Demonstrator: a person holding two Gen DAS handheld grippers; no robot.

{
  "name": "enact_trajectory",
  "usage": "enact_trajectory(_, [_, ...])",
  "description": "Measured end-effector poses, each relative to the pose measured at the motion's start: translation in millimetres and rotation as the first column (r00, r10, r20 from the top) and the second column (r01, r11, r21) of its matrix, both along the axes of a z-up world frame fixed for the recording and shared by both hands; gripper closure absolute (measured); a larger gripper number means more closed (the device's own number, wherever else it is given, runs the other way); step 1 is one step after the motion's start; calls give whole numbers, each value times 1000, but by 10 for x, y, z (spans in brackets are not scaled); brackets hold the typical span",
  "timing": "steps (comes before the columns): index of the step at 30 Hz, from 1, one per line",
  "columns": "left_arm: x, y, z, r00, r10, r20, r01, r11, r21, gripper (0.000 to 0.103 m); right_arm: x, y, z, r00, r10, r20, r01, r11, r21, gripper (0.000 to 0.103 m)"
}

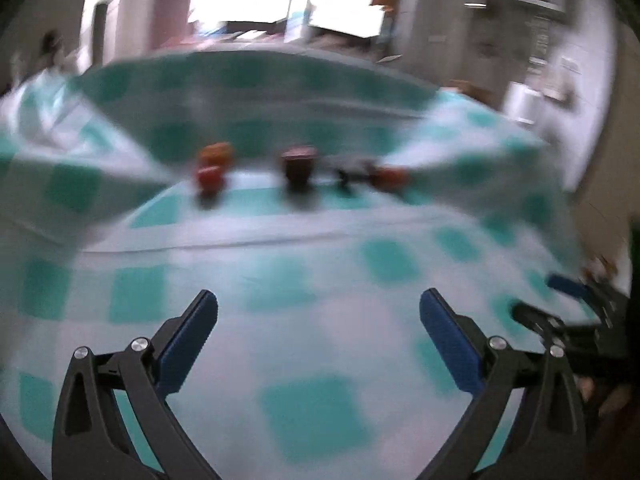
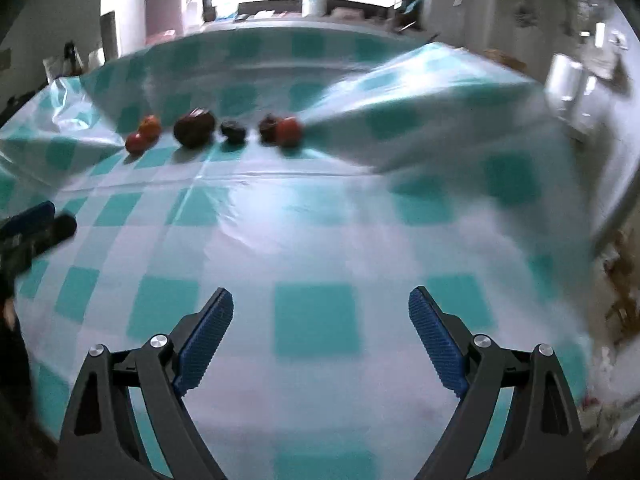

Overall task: Organize fruits
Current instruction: 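Raise both grippers back over the tablecloth toward the remaining fruits, then grasp the large red tomato with the left gripper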

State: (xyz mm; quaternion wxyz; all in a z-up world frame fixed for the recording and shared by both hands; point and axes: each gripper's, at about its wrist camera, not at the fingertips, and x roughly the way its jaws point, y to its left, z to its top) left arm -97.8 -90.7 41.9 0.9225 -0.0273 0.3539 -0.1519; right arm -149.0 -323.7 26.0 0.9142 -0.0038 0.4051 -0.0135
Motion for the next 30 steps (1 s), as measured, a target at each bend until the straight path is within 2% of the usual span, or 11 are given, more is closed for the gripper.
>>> enact_trajectory(3, [531, 339, -67, 990, 128, -62, -125, 991, 46, 2, 327, 59, -122, 999, 7, -35, -5, 998, 62, 16])
enact_trajectory(7, [1115, 501, -142, 977, 188, -96, -181, 980, 80, 2, 700, 124, -215, 999, 1, -51, 5, 994, 106, 16])
enact_trajectory(13, [1702, 359, -230, 978, 187, -87, -173, 974, 148, 2, 1196, 113, -247, 998, -14, -56, 20, 993, 117, 16])
enact_trajectory(17, [1844, 347, -260, 978, 186, -94, -169, 972, 164, 3, 1545, 59, -253, 998, -27, -59, 33, 993, 110, 16])
enact_trajectory(21, [1934, 391, -320, 977, 170, -129, -148, 975, 164, 7, 1912, 32, -270, 997, -36, -70, 44, 993, 107, 31])
enact_trajectory(26, [2069, 518, -383, 970, 165, -180, -142, 981, 136, 19, 2156, 79, -256, 998, -32, -60, 36, 997, 70, 38])
enact_trajectory(29, [2079, 540, -382, 971, 165, -175, -141, 980, 141, 23, 2185, 67, -269, 997, -26, -66, 32, 996, 80, 53])
enact_trajectory(30, [2070, 535, -380, 972, 164, -171, -139, 980, 145, 28, 2174, 41, -263, 997, -41, -60, 46, 996, 83, 63])
